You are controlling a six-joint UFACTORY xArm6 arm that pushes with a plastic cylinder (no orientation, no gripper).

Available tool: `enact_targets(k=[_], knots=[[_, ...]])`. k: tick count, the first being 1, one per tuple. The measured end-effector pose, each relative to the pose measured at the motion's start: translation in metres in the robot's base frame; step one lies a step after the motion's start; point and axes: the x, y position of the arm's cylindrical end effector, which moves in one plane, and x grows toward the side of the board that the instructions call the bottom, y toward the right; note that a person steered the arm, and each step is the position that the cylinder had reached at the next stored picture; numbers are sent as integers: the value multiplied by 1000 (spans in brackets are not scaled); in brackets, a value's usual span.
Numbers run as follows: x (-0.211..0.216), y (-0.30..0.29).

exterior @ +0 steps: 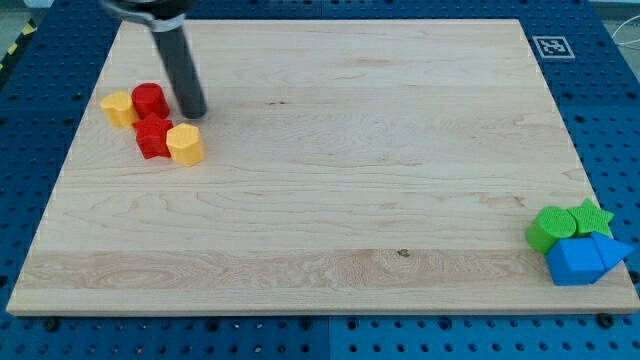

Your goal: Push the yellow hexagon along with the red star slightly left

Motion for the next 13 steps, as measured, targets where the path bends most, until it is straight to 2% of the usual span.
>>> enact_targets(k=[1, 2, 3, 4, 10, 13], knots=[[7, 56], [53, 91], [83, 106], [88, 106], [47, -16], [22, -24]])
